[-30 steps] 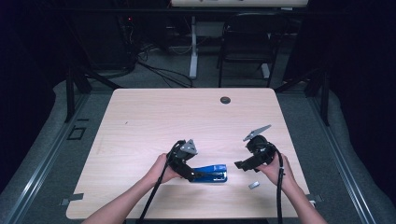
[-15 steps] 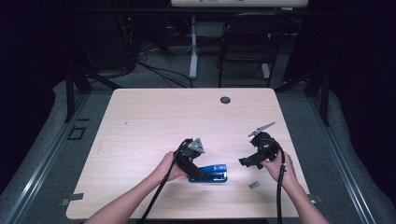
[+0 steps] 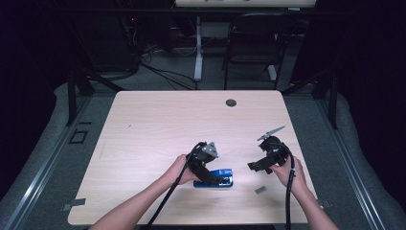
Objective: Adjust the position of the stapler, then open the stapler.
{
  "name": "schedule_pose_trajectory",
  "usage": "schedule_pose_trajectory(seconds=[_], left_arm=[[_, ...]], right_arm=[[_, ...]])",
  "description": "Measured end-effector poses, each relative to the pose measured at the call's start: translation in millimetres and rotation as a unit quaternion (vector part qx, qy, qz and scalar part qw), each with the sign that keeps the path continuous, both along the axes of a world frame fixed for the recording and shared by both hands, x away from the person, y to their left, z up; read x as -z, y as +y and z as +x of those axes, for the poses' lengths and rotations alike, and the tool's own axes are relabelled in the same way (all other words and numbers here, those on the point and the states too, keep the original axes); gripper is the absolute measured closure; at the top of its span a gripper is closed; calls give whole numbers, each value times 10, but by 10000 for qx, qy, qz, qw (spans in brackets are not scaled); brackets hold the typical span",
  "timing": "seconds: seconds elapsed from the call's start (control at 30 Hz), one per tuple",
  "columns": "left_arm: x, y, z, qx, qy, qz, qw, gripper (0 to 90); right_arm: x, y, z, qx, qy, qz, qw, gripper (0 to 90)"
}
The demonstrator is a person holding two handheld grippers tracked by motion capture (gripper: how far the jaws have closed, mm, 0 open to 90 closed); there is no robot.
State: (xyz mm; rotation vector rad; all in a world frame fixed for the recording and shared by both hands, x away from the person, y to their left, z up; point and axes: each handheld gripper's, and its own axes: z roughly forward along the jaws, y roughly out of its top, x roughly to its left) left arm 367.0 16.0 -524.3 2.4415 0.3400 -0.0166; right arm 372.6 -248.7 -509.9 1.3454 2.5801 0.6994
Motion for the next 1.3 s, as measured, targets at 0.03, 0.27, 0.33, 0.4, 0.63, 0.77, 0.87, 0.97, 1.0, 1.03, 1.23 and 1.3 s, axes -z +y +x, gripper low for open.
schedule_pose_trajectory(seconds=[0.03,0.27,0.33,0.4,0.63,0.77,0.87,0.97,1.0,1.03,1.23,1.3], left_arm=[[3,-14,2,26,8,8,10000,132],[32,-123,4,90,-13,87,9999,166],[40,-153,7,117,-9,79,9999,201],[54,-188,19,135,4,102,9999,227],[90,-284,9,177,-58,211,9996,321],[108,-307,2,92,-72,192,9997,377],[118,-318,-17,121,-117,213,9996,404],[135,-323,-17,30,-138,190,9997,412],[134,-319,-5,77,-97,226,9997,422],[143,-323,-15,27,-160,212,9996,441],[149,-318,-43,160,-161,128,9997,538],[150,-323,-55,185,-194,143,9995,564]], right_arm=[[0,-17,6,-34,23,-80,10000,5],[19,7,16,-15,26,-34,10000,10],[24,0,22,-59,85,-110,9999,13],[29,-3,26,-65,105,-72,9999,28],[43,-20,28,-89,143,-147,9997,28],[62,-21,18,-76,179,-176,9997,28],[76,-16,28,-107,187,-148,9997,29],[94,-6,29,-73,213,-159,9996,29],[94,-11,33,-117,248,-214,9994,29],[102,-11,36,-121,259,-245,9993,29],[112,15,35,-135,238,-207,9994,30],[118,19,33,-148,248,-219,9993,30]])
